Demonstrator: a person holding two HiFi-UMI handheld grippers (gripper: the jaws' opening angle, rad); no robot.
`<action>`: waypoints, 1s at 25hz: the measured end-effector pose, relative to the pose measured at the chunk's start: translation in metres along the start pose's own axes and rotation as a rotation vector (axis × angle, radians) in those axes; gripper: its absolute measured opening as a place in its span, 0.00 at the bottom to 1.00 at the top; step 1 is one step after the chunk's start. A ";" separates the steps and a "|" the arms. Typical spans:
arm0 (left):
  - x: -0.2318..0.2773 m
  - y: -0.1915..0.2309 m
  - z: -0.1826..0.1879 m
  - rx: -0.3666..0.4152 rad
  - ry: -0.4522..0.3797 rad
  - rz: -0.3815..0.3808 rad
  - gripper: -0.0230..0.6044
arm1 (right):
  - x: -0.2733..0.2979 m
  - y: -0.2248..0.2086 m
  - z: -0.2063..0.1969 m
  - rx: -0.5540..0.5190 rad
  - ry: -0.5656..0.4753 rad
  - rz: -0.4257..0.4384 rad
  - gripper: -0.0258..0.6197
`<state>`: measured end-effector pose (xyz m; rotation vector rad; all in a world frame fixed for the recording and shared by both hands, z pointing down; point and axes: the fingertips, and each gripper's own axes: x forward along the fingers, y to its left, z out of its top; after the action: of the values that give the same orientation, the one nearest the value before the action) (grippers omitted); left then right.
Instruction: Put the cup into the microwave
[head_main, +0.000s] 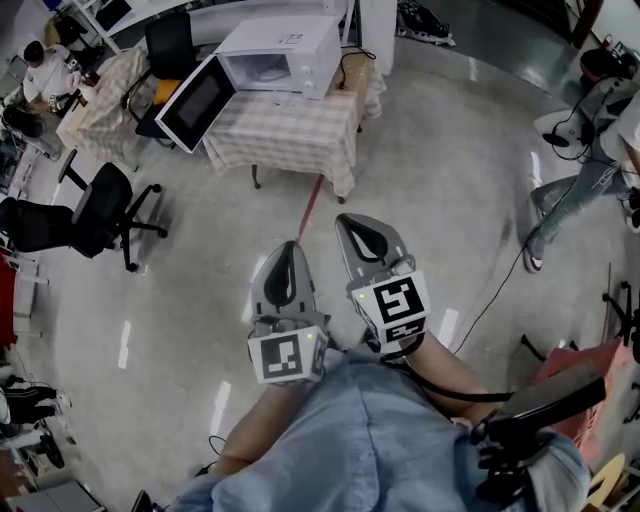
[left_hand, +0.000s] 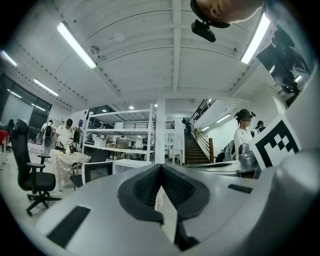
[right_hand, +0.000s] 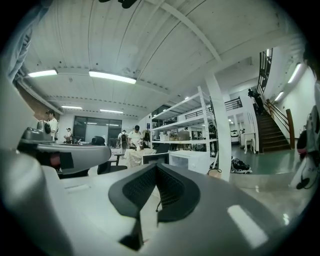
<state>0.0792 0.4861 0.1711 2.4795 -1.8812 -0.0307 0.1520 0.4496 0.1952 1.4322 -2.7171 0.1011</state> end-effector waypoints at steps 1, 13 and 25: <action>0.000 -0.003 0.000 -0.001 -0.001 0.002 0.05 | -0.002 -0.002 -0.001 0.000 0.002 0.003 0.04; 0.004 -0.023 -0.012 0.004 0.038 0.034 0.05 | -0.001 -0.010 -0.008 0.057 0.003 0.081 0.04; 0.051 0.040 -0.033 -0.033 0.052 0.051 0.05 | 0.074 -0.013 -0.027 0.046 0.054 0.057 0.04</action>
<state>0.0554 0.4265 0.2058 2.3868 -1.9067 0.0039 0.1219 0.3833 0.2289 1.3430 -2.7292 0.2030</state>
